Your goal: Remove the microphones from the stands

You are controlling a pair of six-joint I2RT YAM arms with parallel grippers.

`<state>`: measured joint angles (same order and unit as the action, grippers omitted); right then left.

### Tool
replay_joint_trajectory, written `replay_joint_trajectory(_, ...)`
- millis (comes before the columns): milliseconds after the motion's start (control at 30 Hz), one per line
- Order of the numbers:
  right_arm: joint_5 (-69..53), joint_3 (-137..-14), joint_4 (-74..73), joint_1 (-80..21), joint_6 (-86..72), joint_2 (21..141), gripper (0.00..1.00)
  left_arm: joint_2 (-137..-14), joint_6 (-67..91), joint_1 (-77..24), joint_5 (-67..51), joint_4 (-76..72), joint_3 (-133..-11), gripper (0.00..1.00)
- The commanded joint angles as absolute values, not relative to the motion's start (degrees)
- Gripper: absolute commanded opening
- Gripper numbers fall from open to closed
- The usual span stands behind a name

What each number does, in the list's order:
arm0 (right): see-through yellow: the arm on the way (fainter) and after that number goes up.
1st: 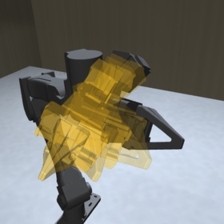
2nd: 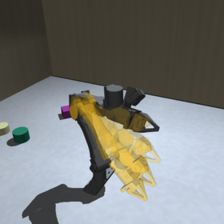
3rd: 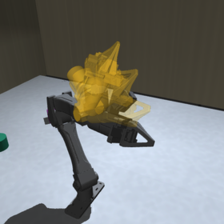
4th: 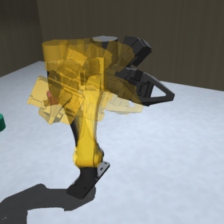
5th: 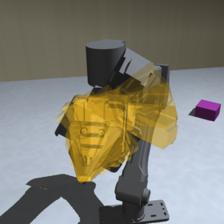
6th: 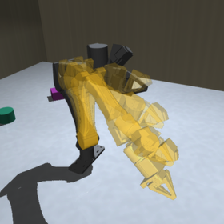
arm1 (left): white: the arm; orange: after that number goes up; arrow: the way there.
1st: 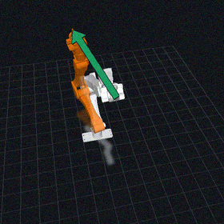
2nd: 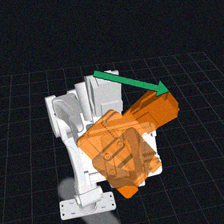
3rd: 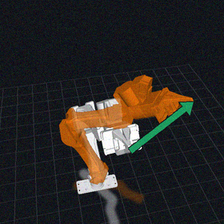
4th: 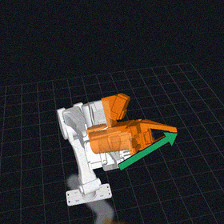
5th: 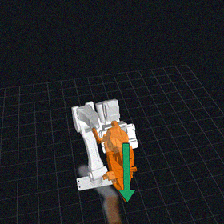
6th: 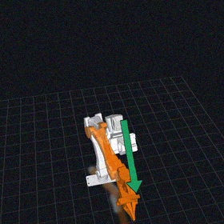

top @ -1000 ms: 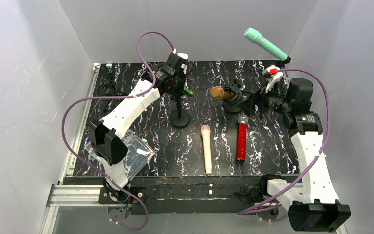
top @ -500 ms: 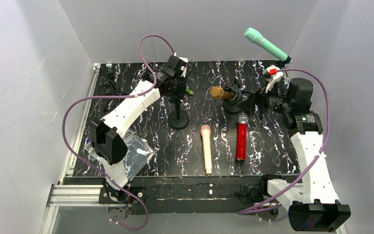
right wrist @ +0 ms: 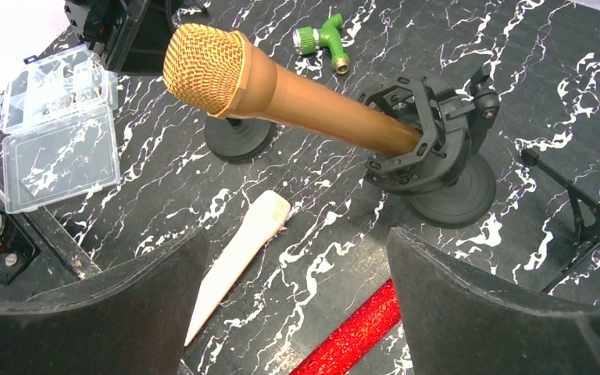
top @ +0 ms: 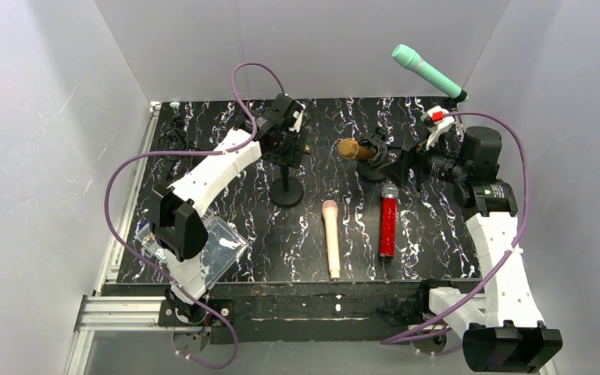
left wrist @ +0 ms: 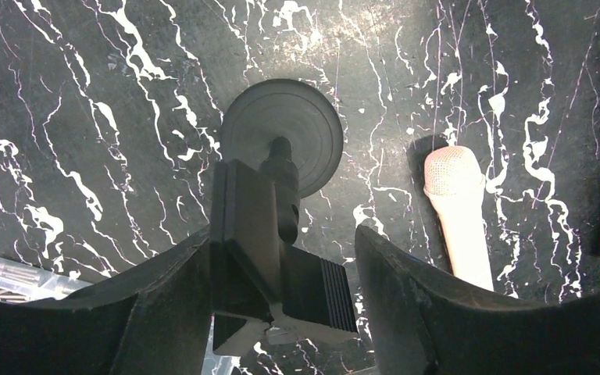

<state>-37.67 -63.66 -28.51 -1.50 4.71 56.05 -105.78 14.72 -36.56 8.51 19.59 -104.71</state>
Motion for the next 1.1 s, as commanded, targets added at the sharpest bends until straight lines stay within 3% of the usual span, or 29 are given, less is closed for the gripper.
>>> replay_joint_trajectory(0, -37.7, -62.8, -27.2, -1.3, 5.1, 54.7, 0.93, -107.2, 12.9, -36.7, 8.1, 22.7, -104.9, 0.57)
replay_joint_trajectory(67, -37.6, -62.7, -27.3, -1.4, 5.1, 54.5, 0.93, -107.9, 12.8, -36.7, 8.2, 22.9, -105.6, 0.48)
replay_joint_trajectory(200, -37.5, -62.6, -27.2, -1.4, 5.3, 54.5, 0.93, -109.0, 12.6, -36.6, 8.8, 23.4, -106.4, 0.42)
replay_joint_trajectory(500, -37.6, -62.1, -27.1, -1.4, 5.3, 54.6, 0.93, -108.8, 11.1, -34.9, 10.8, 23.4, -109.2, 0.0)
replay_joint_trajectory(1067, -37.8, -62.2, -27.0, -1.4, 5.3, 54.9, 0.93, -108.1, 6.0, -26.0, 15.9, 17.5, -114.2, 0.0)
